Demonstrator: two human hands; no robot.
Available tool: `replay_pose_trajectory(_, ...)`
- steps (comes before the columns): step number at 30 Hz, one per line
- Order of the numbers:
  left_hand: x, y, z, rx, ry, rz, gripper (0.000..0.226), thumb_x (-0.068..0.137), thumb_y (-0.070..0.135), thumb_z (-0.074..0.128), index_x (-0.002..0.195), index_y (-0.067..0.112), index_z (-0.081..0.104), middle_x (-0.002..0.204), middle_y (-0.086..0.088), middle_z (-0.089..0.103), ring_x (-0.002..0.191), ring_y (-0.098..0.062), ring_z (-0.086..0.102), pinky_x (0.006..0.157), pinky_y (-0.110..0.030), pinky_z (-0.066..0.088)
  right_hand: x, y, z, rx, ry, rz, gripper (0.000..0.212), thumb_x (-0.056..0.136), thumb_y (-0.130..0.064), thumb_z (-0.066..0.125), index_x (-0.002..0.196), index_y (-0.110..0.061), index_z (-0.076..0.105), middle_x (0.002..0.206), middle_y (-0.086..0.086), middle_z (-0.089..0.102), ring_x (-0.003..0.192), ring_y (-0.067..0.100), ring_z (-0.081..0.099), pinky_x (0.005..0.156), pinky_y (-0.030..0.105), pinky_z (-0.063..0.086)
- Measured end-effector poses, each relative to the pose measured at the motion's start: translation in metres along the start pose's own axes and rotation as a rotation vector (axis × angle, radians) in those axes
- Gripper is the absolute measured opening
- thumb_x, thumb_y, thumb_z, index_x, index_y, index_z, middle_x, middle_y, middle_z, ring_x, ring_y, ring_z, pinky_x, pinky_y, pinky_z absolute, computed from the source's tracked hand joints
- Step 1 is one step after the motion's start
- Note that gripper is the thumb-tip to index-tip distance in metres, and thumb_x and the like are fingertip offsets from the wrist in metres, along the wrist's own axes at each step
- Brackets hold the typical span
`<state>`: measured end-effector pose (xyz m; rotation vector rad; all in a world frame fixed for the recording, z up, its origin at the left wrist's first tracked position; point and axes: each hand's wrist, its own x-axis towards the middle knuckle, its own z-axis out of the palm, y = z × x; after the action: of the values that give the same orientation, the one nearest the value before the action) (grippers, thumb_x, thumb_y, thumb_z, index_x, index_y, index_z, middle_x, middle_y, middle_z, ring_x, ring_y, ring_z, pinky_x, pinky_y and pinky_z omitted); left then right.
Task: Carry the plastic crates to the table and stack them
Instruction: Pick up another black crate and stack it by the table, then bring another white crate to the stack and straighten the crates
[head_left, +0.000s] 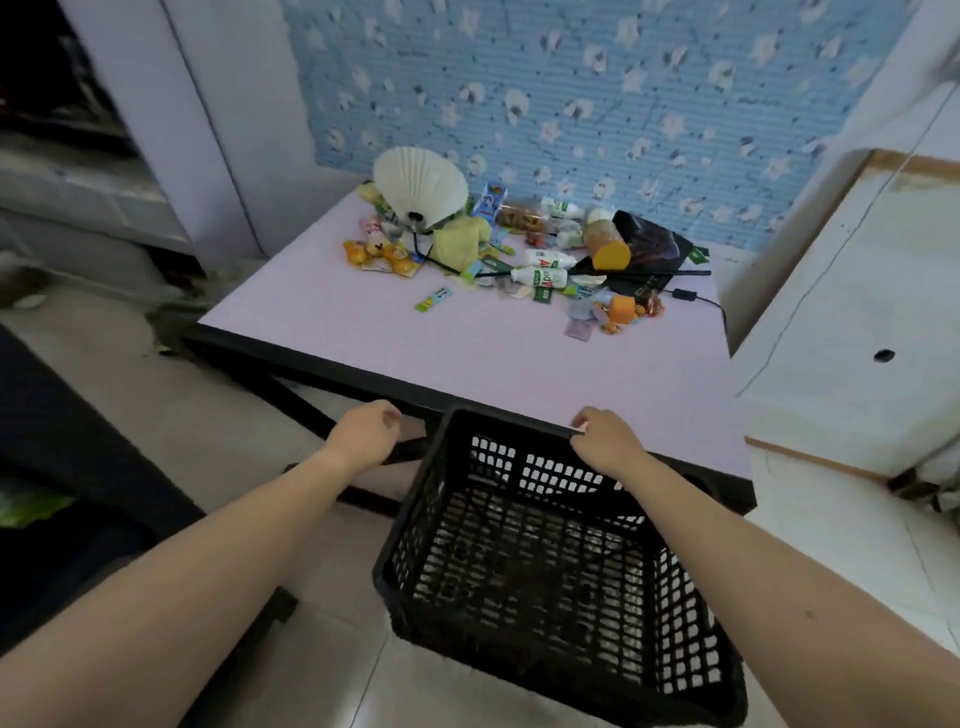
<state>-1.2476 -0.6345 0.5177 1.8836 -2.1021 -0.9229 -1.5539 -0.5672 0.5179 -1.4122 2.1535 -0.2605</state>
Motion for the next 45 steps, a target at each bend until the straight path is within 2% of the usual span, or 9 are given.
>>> replay_pose_trajectory(12, -0.233, -0.208, -0.218, -0.014, 0.281, -0.139, 0.038, 0.098, 0.033, 0.045, 0.131, 0.016, 0.057, 0.133, -0.004, 0.059, 0.121, -0.023, 0.055, 0.099, -0.032, 0.043, -0.178, -0.363, 0.127, -0.132, -0.168, -0.681, 0.039, 0.088, -0.014, 0.054, 0.127, -0.015, 0.058, 0.131, 0.009, 0.055, 0.119, 0.028, 0.054, 0.090, 0.029, 0.043)
replay_pose_trajectory(17, -0.366, -0.306, -0.299, -0.073, 0.363, -0.255, 0.033, 0.097, 0.021, 0.049, 0.126, 0.013, 0.061, 0.124, -0.005, 0.065, 0.118, -0.022, 0.058, 0.099, -0.031, 0.044, -0.312, -0.512, 0.191, -0.137, -0.353, -0.966, 0.037, 0.092, -0.025, 0.056, 0.128, -0.020, 0.056, 0.127, 0.002, 0.054, 0.115, 0.024, 0.056, 0.094, 0.035, 0.046)
replay_pose_trajectory(19, -0.410, -0.332, -0.325, -0.084, 0.350, -0.245, 0.032, 0.094, 0.018, 0.050, 0.123, 0.014, 0.065, 0.120, -0.003, 0.067, 0.113, -0.019, 0.061, 0.101, -0.033, 0.046, -0.360, -0.559, 0.214, -0.164, -0.430, -1.071, 0.030, 0.090, -0.027, 0.057, 0.118, -0.017, 0.062, 0.116, 0.002, 0.063, 0.105, 0.022, 0.061, 0.087, 0.035, 0.049)
replay_pose_trajectory(22, -0.458, -0.376, -0.357, -0.136, 0.404, -0.297, 0.034, 0.094, 0.012, 0.048, 0.124, 0.012, 0.064, 0.125, -0.008, 0.065, 0.115, -0.024, 0.060, 0.104, -0.039, 0.045, -0.418, -0.613, 0.248, -0.446, -0.770, -1.083, 0.026, 0.090, -0.029, 0.055, 0.108, -0.012, 0.063, 0.099, 0.004, 0.064, 0.091, 0.022, 0.064, 0.075, 0.033, 0.051)
replay_pose_trajectory(24, -0.485, -0.407, -0.370, -0.066, 0.450, -0.382, 0.035, 0.095, 0.015, 0.047, 0.127, 0.013, 0.061, 0.131, -0.007, 0.060, 0.121, -0.024, 0.055, 0.107, -0.037, 0.041, -0.450, -0.640, 0.269, -0.575, -0.838, -1.144, 0.027, 0.088, -0.024, 0.052, 0.114, -0.020, 0.059, 0.106, 0.004, 0.058, 0.099, 0.026, 0.061, 0.076, 0.034, 0.050)
replay_pose_trajectory(28, -0.510, -0.455, -0.390, -0.007, 0.511, -0.437, 0.026, 0.093, 0.020, 0.048, 0.109, 0.012, 0.068, 0.117, -0.009, 0.067, 0.109, -0.028, 0.061, 0.099, -0.041, 0.046, -0.492, -0.697, 0.314, -0.582, -0.630, -1.413, 0.050, 0.093, -0.017, 0.047, 0.143, -0.015, 0.040, 0.141, 0.007, 0.047, 0.127, 0.026, 0.047, 0.103, 0.038, 0.041)
replay_pose_trajectory(32, -0.529, -0.504, -0.416, -0.005, 0.563, -0.549, 0.034, 0.095, 0.021, 0.047, 0.124, 0.010, 0.061, 0.128, -0.011, 0.062, 0.117, -0.028, 0.057, 0.102, -0.038, 0.043, -0.506, -0.751, 0.368, -0.593, -0.622, -1.461, 0.061, 0.091, -0.022, 0.052, 0.148, -0.018, 0.031, 0.147, 0.008, 0.041, 0.128, 0.026, 0.047, 0.094, 0.032, 0.041)
replay_pose_trajectory(35, -0.545, -0.548, -0.431, -0.035, 0.586, -0.680, 0.040, 0.096, 0.017, 0.045, 0.134, 0.011, 0.053, 0.137, -0.010, 0.055, 0.125, -0.026, 0.052, 0.104, -0.034, 0.038, -0.508, -0.790, 0.403, -0.526, -0.706, -1.426, 0.068, 0.092, -0.019, 0.054, 0.152, -0.018, 0.023, 0.155, 0.008, 0.028, 0.138, 0.026, 0.037, 0.106, 0.033, 0.034)
replay_pose_trajectory(45, -0.576, -0.696, -0.476, -0.014, 0.614, -0.922, 0.044, 0.097, 0.026, 0.042, 0.141, 0.020, 0.046, 0.146, -0.007, 0.047, 0.133, -0.025, 0.046, 0.110, -0.034, 0.034, -0.510, -0.902, 0.529, -0.439, -0.742, -1.404, 0.072, 0.088, -0.019, 0.057, 0.151, -0.025, 0.022, 0.156, 0.012, 0.020, 0.142, 0.033, 0.030, 0.112, 0.039, 0.032)
